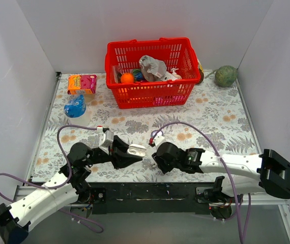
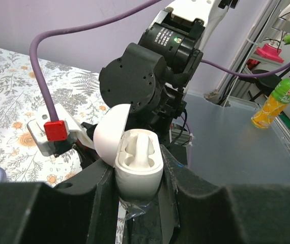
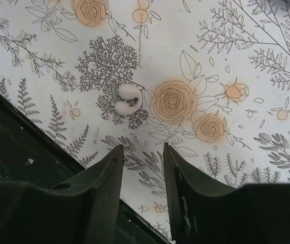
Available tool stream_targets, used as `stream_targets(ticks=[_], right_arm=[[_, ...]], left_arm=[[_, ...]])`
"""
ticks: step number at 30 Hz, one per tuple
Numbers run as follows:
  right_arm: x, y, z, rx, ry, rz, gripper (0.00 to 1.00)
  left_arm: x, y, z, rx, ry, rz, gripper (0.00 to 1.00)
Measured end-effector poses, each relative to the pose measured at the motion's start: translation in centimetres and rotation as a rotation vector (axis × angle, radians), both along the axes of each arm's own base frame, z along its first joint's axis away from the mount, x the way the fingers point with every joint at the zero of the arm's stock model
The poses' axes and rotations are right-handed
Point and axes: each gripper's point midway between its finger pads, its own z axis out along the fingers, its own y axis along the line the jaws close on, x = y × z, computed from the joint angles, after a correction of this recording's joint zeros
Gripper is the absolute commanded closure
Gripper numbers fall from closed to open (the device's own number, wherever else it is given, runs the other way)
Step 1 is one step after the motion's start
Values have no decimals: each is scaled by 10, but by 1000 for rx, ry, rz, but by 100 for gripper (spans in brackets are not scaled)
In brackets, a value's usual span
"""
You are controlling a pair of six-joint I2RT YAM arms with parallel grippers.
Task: Insert the wireless bluetooth earbuds into the charging case
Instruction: Pick up the earbud from the center of the board.
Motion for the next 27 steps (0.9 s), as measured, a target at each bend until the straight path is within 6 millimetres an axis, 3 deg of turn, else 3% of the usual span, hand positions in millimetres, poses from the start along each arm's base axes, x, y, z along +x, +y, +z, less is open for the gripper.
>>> stream_targets(ticks=[5,11,17,27], right_arm=[[13,15,-1,65,3,-48,53],[32,20,-5,118,27,-110,53],[29,23,-21,99,67,-98,55],[26,27,-27,96,90,-84,56]], left_arm=[[-1,3,0,-1,5,12,100],[-1,4,-4,5,16,15,100],[-2,6,-5,6,19,22,100],[-1,6,-5,7,20,26,100]])
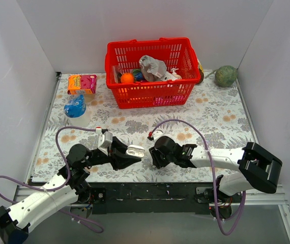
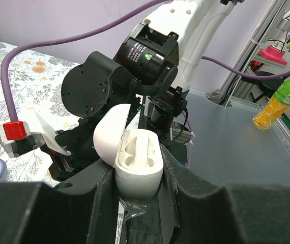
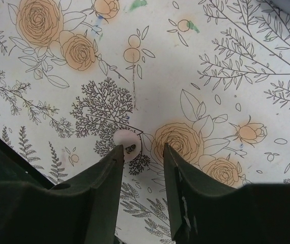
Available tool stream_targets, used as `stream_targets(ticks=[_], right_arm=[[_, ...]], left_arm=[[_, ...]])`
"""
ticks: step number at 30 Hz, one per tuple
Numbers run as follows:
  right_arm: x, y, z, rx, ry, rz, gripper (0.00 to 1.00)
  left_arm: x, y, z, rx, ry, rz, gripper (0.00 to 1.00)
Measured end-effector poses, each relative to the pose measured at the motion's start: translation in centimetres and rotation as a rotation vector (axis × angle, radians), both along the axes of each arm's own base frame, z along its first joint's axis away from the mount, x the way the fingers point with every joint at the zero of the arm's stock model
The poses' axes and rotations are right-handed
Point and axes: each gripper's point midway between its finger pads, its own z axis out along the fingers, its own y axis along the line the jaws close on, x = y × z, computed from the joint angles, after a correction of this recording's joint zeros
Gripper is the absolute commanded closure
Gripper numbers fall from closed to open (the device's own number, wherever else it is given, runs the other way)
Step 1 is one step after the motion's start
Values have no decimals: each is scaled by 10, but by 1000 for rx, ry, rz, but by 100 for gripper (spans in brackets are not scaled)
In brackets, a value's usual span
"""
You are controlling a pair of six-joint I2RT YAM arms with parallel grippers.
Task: Insert the wireless bluetooth earbuds into the charging case
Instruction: Pick up the earbud from the center of the board.
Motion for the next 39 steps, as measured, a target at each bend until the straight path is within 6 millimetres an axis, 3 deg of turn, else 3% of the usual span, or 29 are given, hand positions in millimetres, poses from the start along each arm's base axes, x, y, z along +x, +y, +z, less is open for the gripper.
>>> stream_targets(ticks=[18,24,28,32,35,39], right_arm=[[-10,15,-10,35,37,42,64],[-13,18,-10,45,49,42,78],[-14,19,-9,48,52,44,97],[-13,8,-3,24,36,31,99],[-11,-6,20,19,-11,25,99],[-7,-15,102,131,-151,72,99]], left_arm=[[2,-2,-9,18,19,0,100],[2,-2,-8,17,22,-1,100],[1,-2,-8,17,25,-2,100],[1,-2,-9,18,27,-3,100],[1,-2,-9,18,30,-3,100],[3,-4,-12,26,38,-3,100]])
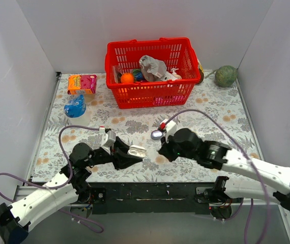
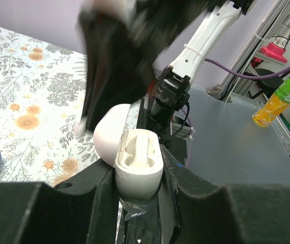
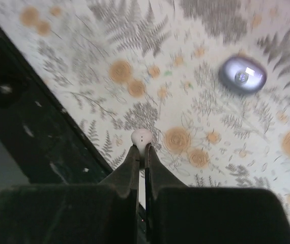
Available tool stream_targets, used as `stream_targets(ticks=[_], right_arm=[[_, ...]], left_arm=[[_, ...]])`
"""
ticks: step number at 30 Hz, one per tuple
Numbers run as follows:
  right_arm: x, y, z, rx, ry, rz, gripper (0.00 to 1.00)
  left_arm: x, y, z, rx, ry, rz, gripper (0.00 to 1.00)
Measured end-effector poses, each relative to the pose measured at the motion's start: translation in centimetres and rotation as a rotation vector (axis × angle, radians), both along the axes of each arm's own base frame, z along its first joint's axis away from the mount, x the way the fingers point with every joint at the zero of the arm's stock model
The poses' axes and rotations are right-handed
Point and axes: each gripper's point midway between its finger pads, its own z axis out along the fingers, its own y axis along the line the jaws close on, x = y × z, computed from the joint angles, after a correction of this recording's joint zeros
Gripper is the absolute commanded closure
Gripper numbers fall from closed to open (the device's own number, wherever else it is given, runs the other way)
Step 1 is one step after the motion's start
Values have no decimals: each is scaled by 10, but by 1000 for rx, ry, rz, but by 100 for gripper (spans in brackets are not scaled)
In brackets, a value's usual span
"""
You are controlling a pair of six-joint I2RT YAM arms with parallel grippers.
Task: Insert the wireless bluetooth earbuds into the charging case
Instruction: Pick up the earbud from the center of the board, then place the earbud in the charging case.
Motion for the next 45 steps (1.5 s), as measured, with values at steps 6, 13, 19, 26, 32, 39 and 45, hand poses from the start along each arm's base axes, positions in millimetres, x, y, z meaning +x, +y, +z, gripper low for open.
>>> stream_targets(ticks=[6,13,19,26,32,39,45], right_arm=[[-17,-1,177,242,-223,207,99],[-45,-14,168,170,-185,357,99],[-47,-10,144,113,-132,377,99],[-47,0,141,115,-124,394,99],[-48,6,139,120,-116,408,99],[-53,12,141,140,-111,438,99],[-58,20,138,138,-104,464,99]], left_arm=[[12,-12,-15,36,31,0,100],[25,-30,-35,74,55,-27,100],[21,-38,-31,45,14,-93,100],[8,-46,-25,24,28,-224,100],[0,-47,-18,1,39,-280,100],[-7,-46,-12,-11,54,-320,100],[-9,-47,-5,-19,59,-348,100]])
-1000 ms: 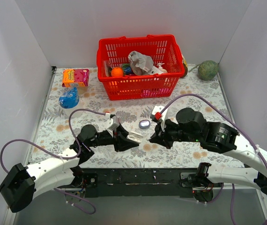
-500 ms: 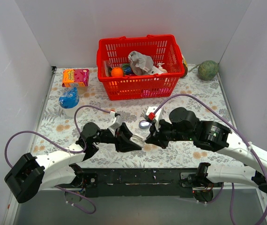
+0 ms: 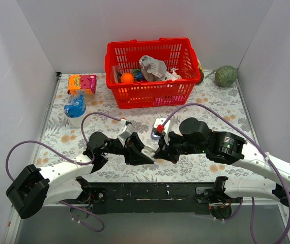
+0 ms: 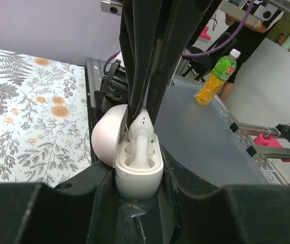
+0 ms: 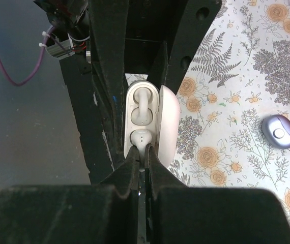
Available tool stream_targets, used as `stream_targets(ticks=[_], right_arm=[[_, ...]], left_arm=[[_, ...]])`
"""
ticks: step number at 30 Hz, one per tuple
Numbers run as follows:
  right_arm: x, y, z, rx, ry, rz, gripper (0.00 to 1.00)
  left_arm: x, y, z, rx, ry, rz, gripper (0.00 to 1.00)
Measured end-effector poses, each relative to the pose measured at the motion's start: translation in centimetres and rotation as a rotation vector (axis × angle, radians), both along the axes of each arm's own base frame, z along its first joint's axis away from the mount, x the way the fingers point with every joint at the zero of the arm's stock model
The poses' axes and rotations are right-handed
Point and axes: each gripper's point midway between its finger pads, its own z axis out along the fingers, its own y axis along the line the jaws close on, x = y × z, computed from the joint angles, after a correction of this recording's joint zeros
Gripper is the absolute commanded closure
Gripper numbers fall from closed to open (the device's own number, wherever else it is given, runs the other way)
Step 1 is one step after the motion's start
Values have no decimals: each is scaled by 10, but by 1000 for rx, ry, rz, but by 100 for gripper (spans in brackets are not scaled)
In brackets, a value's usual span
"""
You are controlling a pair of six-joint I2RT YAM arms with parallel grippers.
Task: Insert the wireless bluetooth earbuds into the charging case
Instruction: Place the earbud in the charging case.
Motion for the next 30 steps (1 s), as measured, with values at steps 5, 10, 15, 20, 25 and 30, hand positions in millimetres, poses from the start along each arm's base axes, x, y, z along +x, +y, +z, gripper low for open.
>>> stream_targets(ticks=[5,10,15,20,25,30], right_arm=[[-2,1,0,0,1,5,99],[-2,1,-1,-4,3,6,99],[-3,2,-3,-10,5,0,87],[-2,2,-3,-16,4,-11,79],[-1,2,-3,-18,3,-22,72],[1,3,3,-9,3,-40,66]], left_arm=[[-2,1,0,5,11,-14,100],[-3,1,0,8,16,-18,100],[-3,1,-1,11,22,-21,100],[-3,1,-1,14,25,-19,100],[-1,1,0,9,25,-8,100],[3,0,3,-7,20,14,100]])
